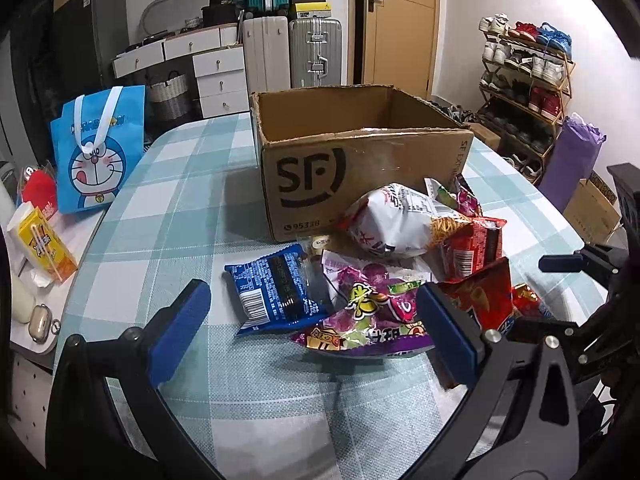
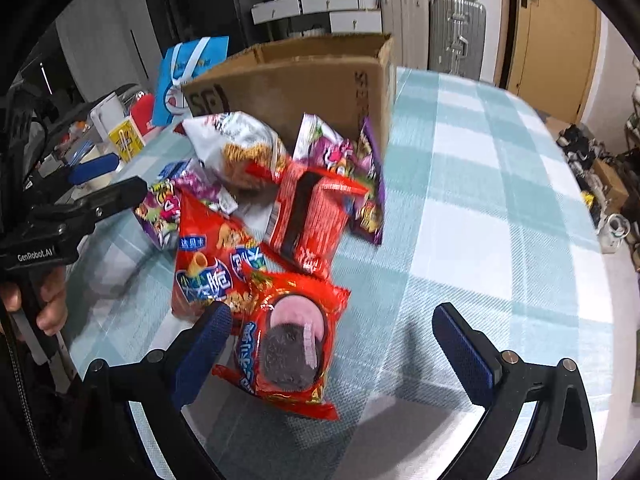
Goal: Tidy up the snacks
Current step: 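Grasp the red Oreo pack with the right gripper while the left grasps the purple candy bag, then carry the Oreo pack and purple candy bag over the box with both grippers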
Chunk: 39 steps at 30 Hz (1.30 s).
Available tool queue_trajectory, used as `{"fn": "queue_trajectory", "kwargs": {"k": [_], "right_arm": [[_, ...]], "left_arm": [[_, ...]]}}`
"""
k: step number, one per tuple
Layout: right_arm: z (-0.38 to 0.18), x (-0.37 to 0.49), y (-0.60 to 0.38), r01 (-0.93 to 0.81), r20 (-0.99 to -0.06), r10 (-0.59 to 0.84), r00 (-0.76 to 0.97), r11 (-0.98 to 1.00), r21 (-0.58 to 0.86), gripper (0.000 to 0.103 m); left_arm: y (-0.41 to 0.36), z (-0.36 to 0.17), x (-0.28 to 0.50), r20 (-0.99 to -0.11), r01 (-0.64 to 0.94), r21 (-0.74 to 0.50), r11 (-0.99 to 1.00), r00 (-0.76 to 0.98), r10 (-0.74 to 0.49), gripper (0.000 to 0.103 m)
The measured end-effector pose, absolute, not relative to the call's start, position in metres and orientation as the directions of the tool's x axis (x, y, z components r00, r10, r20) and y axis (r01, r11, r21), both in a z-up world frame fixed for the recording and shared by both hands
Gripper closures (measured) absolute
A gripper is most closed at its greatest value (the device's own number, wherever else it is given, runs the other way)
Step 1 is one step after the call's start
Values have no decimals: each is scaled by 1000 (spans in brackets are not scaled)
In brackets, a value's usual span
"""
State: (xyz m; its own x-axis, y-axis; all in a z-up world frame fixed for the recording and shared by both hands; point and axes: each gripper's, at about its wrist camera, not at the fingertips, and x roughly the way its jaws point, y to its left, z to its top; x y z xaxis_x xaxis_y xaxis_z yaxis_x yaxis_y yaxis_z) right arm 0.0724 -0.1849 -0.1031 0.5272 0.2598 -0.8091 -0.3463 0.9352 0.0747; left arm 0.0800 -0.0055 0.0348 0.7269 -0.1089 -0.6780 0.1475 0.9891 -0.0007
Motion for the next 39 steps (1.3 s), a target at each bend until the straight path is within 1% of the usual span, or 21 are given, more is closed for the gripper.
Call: {"fn": "queue_trajectory", "kwargs": {"k": [1,4,6,7,9,10,11,12,20,25,27,29,31,34,37,39], "right_arm": [[-104,73,-185,-350,-812,266,520,933,82,1],[-107,74,-185,-364,-816,290,500,925,106,9],[-109,74,-185,-371,-821,302,484,921,119,21],[-109,74,-184,-376,-824,307,476,918,124,24],[-111,73,-183,-384,-829,309,467,915,125,36],[-111,73,-182,-387,-830,311,463,913,127,40],[-111,72,-181,-391,-830,310,463,912,122,53],[-111,71,-181,-401,-829,321,458,907,129,58],[-90,66,-194,-388,-777,333,535,913,124,59],[-79,63,-201,-370,-732,347,586,919,140,59],[-77,64,-202,-364,-732,349,586,920,147,59],[-78,65,-203,-362,-731,349,586,920,149,59],[-78,66,-202,-367,-733,349,584,919,145,59],[-78,66,-201,-370,-732,351,584,918,144,59],[-79,66,-200,-374,-732,353,583,916,145,59],[-80,66,-201,-374,-732,357,580,915,149,59]], "left_arm": [[-5,34,81,-680,148,-2,989,725,-110,1],[-4,32,82,-682,146,-2,989,723,-108,1],[-4,32,82,-682,147,-4,989,723,-110,1],[-4,32,82,-681,148,-3,989,724,-110,1],[-4,32,82,-682,146,1,989,723,-106,1],[-4,32,82,-683,145,1,989,723,-105,1],[-4,32,82,-684,147,-1,989,722,-108,1],[-4,32,82,-684,149,-4,989,721,-111,1],[-8,30,81,-688,166,-5,986,715,-124,1],[-19,28,77,-680,230,2,973,714,-167,1],[-22,28,75,-672,260,-18,965,712,-204,6],[-23,28,75,-677,286,-38,957,697,-235,20],[-24,26,77,-687,301,-54,952,680,-255,24],[-28,23,78,-691,307,-59,950,674,-261,29],[-35,22,81,-692,329,-68,942,664,-282,29],[-41,18,85,-705,334,-54,941,654,-273,29]]}}
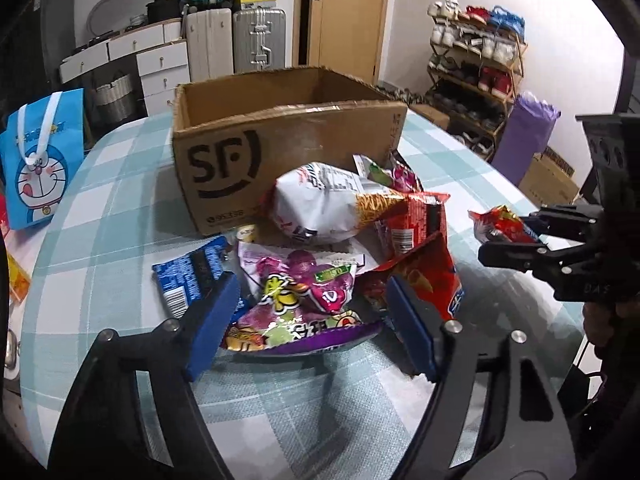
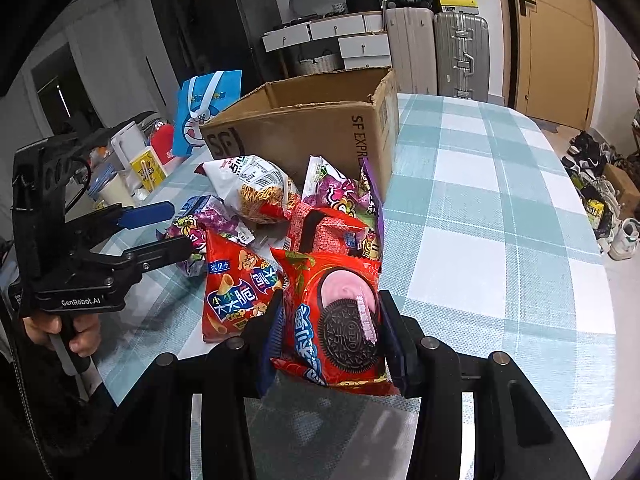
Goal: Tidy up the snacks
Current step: 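Carry the Oreo pack and purple candy bag over the box with both grippers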
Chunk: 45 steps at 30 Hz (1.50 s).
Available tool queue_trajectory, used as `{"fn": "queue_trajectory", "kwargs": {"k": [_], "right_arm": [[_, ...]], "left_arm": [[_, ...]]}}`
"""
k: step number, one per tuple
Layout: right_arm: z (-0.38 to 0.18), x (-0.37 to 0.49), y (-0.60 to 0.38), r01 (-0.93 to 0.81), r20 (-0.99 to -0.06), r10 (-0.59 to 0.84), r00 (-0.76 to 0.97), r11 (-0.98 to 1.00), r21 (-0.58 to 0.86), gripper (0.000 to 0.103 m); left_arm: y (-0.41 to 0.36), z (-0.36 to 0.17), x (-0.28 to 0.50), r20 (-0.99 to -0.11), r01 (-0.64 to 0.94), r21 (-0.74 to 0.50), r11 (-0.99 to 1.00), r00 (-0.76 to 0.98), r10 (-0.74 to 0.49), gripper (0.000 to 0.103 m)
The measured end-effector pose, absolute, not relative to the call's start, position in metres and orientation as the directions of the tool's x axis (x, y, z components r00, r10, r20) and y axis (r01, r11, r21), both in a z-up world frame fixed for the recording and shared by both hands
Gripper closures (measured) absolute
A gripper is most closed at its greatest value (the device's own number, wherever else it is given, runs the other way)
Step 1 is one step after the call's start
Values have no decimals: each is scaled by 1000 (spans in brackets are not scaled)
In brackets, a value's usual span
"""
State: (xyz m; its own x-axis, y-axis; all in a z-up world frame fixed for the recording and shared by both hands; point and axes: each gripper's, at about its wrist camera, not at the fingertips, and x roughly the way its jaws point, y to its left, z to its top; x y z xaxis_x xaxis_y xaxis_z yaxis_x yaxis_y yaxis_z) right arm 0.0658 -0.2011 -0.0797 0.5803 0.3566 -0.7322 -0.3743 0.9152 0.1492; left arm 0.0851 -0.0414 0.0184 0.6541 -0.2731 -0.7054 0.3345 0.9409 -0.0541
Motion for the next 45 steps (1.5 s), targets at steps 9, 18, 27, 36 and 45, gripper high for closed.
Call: {"fn": "queue_trajectory", "kwargs": {"k": [9,18,27,36,45], "right_arm": [[-82,68,-204,-366,-734,356,578,917,157,59],[-85,69,-201,-372,-736,363,571,914,162,59],[-83,67,-200,-377,-728,368,578,912,162,59],[-72,64,-201,-381,-699,380,606,910,164,59],[-60,60,-202,-384,-650,398,647,907,174,59]], "left_arm": [[-56,-3,104,-763,315,-11,949,611,-212,33],[-54,-2,104,-745,310,-9,951,632,-213,53],[-47,4,94,-727,302,-30,953,647,-228,55],[-35,29,81,-674,276,-25,961,706,-220,55],[-18,49,74,-635,234,-32,972,745,-201,55]]}}
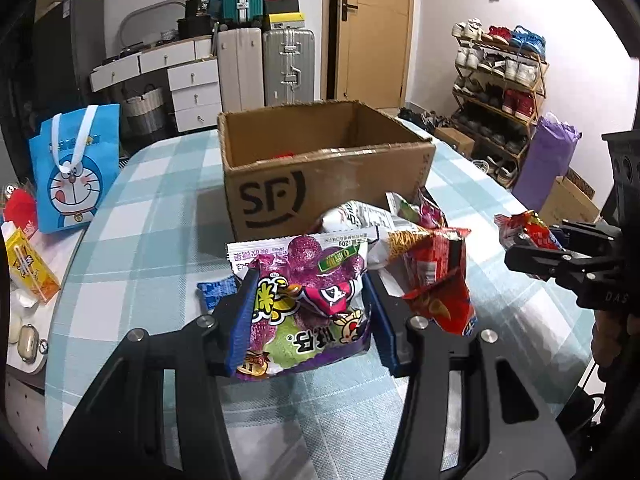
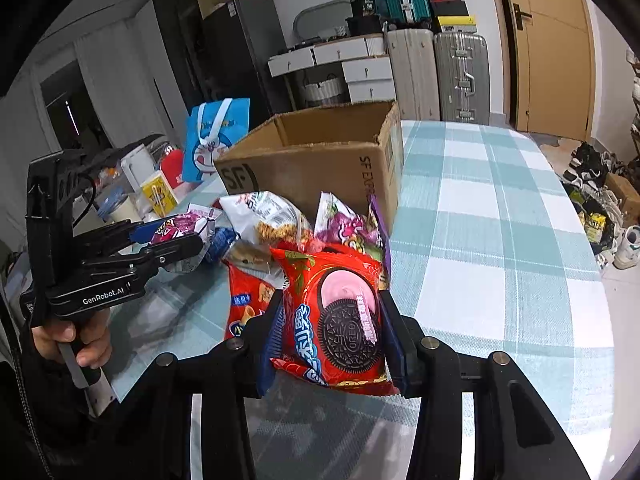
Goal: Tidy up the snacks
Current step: 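Carry the Oreo pack and purple candy bag over the box with both grippers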
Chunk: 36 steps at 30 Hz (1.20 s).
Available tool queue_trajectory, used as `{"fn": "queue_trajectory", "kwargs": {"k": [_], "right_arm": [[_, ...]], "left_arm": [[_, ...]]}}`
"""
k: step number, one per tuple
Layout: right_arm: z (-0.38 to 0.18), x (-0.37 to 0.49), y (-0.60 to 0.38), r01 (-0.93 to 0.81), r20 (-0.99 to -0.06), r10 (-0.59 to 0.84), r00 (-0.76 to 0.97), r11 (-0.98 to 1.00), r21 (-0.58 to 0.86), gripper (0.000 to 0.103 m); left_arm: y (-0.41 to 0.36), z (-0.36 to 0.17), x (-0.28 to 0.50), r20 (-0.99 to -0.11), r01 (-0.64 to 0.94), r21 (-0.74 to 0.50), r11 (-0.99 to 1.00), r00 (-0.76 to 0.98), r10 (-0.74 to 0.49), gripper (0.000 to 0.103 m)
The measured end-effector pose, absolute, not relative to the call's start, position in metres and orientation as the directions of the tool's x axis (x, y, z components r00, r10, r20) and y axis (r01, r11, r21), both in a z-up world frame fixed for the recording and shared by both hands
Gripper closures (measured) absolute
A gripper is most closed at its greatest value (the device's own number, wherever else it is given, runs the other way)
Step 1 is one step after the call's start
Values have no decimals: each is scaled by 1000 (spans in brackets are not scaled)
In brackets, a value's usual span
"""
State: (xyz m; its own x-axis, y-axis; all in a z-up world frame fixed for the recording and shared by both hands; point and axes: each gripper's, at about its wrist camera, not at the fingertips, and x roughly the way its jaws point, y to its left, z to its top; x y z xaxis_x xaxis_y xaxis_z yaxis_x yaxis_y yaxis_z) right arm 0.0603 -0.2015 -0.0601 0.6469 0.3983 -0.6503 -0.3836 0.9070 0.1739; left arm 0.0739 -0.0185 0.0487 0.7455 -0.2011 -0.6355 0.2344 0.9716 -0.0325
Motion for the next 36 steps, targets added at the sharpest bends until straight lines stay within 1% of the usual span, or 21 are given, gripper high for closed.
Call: {"fn": "queue_trajectory", "kwargs": {"k": [13,36], "right_arm": [[-30,74,-194,-407,-578,430,693,896,178,59],[0,151,-176,-418,-550,439,711,892,172,59]], "left_arm": [[2,84,78,-570,172,-37,984,805,-162,55],[12,133,141,-504,128,-66,990,852,-144,55]]}}
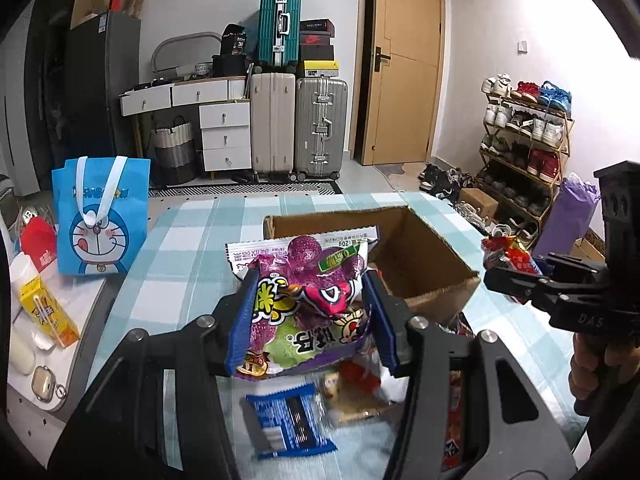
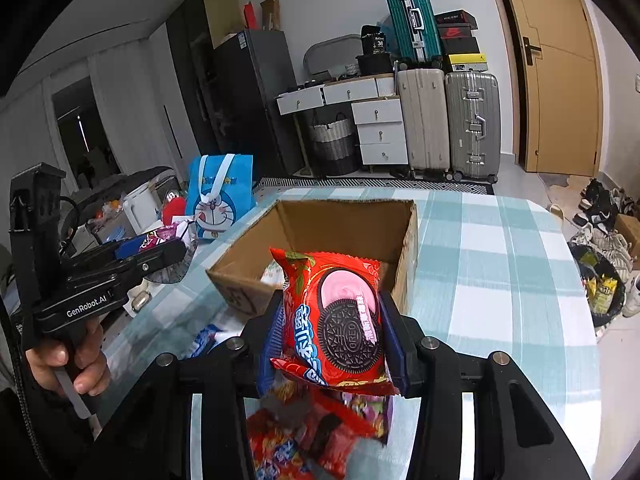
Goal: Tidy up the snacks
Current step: 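Carry the Oreo pack and purple candy bag over the box with both grippers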
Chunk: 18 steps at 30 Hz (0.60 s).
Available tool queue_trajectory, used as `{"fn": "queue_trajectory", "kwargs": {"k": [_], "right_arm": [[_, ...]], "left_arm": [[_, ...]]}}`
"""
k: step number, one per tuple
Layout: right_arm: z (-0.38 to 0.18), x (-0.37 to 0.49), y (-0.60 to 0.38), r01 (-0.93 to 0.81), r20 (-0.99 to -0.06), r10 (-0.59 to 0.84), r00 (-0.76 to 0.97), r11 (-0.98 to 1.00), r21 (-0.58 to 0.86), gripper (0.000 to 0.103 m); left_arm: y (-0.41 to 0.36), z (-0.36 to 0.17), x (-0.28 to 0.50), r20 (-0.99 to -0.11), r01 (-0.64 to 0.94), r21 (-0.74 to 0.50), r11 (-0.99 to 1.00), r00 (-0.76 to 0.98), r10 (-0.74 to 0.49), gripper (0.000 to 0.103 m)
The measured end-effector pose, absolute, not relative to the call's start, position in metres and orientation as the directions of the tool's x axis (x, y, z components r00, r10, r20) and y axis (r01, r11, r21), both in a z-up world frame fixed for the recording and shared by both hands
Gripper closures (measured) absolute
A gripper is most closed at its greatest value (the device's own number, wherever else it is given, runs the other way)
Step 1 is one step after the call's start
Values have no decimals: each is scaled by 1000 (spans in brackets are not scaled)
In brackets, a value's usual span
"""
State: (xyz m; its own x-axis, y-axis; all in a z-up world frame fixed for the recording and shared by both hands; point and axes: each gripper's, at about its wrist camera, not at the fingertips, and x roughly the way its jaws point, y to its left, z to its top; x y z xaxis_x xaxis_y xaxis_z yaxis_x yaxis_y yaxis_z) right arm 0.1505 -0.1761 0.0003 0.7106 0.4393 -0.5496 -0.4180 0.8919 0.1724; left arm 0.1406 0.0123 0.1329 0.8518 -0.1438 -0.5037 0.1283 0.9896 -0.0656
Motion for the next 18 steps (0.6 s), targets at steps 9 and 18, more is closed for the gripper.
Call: {"fn": "queue_trajectory", "kwargs": {"k": [9,18], "right_arm": [[6,181,-165,-428,-540,464,702,881,200,59],[-4,216,-149,-436,-554,479,681,873,219,59]], "left_arm": [[1,139,175,-501,137,-60,989,853,-149,55],[-2,120,211,-529,119,-71,990,837,-139,55]]}}
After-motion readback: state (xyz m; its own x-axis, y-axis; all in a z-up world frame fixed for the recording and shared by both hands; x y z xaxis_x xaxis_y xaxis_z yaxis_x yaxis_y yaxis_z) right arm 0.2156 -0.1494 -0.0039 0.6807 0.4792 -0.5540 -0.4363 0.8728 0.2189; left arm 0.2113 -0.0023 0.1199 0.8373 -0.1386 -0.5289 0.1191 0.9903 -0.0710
